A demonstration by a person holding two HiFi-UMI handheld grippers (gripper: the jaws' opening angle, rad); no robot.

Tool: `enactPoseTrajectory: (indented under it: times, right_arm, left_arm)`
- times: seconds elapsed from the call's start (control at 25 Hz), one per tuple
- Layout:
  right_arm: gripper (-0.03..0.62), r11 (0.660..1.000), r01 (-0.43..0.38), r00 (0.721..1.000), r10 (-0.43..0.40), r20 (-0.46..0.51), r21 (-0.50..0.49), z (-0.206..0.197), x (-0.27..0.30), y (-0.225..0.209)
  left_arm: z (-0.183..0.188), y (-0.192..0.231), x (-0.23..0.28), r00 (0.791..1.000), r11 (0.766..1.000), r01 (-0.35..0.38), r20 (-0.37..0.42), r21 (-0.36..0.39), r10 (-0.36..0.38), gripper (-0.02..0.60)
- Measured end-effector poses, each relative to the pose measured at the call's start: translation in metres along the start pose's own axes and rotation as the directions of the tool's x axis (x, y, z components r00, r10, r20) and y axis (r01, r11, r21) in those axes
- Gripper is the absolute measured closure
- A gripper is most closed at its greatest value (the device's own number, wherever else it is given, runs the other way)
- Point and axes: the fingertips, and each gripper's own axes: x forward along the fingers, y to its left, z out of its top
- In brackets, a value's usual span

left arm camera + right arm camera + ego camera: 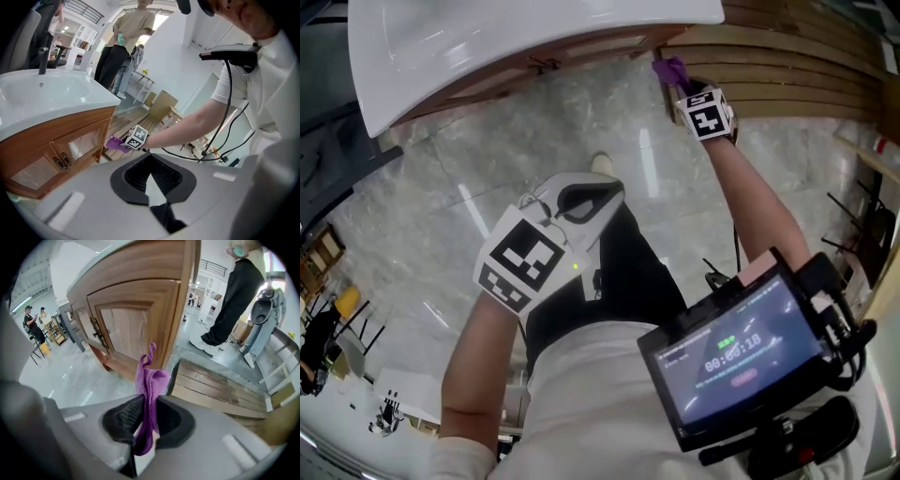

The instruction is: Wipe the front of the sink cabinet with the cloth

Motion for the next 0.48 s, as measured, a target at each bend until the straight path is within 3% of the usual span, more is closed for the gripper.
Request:
enactPoseTrajectory:
  times: [0.48]
  right_arm:
    - [0.539,0.997,-0.067,0.992,0.061,0.11,0.05,0.01,-0.175,0.121]
  left_arm:
    - [-0.018,-0.086,-0.106,0.999,1.0,0.005,0.037,0.027,-0.006,0.577]
